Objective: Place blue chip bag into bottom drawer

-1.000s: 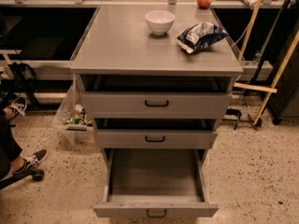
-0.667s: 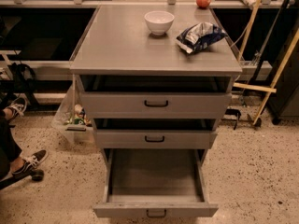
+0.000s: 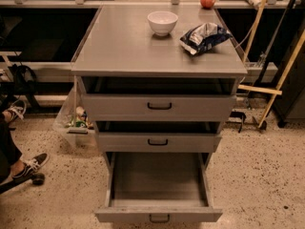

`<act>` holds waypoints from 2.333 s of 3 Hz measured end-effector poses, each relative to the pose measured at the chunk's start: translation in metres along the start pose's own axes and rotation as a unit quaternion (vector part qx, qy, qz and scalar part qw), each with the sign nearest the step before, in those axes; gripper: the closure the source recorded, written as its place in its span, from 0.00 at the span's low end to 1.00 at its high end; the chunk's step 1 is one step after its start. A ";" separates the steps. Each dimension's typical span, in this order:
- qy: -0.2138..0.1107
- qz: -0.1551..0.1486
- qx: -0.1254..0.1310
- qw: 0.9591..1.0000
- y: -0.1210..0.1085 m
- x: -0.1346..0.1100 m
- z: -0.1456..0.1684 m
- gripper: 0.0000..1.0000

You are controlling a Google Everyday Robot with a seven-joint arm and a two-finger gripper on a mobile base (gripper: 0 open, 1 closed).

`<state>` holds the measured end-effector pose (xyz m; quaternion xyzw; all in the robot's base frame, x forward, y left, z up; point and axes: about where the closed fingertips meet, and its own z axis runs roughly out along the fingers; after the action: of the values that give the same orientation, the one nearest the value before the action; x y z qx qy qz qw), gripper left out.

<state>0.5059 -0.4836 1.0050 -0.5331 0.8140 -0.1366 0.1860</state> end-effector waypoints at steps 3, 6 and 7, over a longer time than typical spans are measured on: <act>-0.081 -0.188 -0.039 0.978 0.018 -0.199 0.033 0.00; -0.170 -0.158 -0.069 0.970 -0.029 -0.262 0.116 0.00; -0.201 -0.119 -0.079 0.969 -0.043 -0.295 0.150 0.00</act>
Offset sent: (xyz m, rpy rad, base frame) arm 0.0918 0.2978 -0.0137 0.0114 0.0796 0.5888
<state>0.7151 -0.2335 0.9348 -0.6554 0.6991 0.0164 0.2854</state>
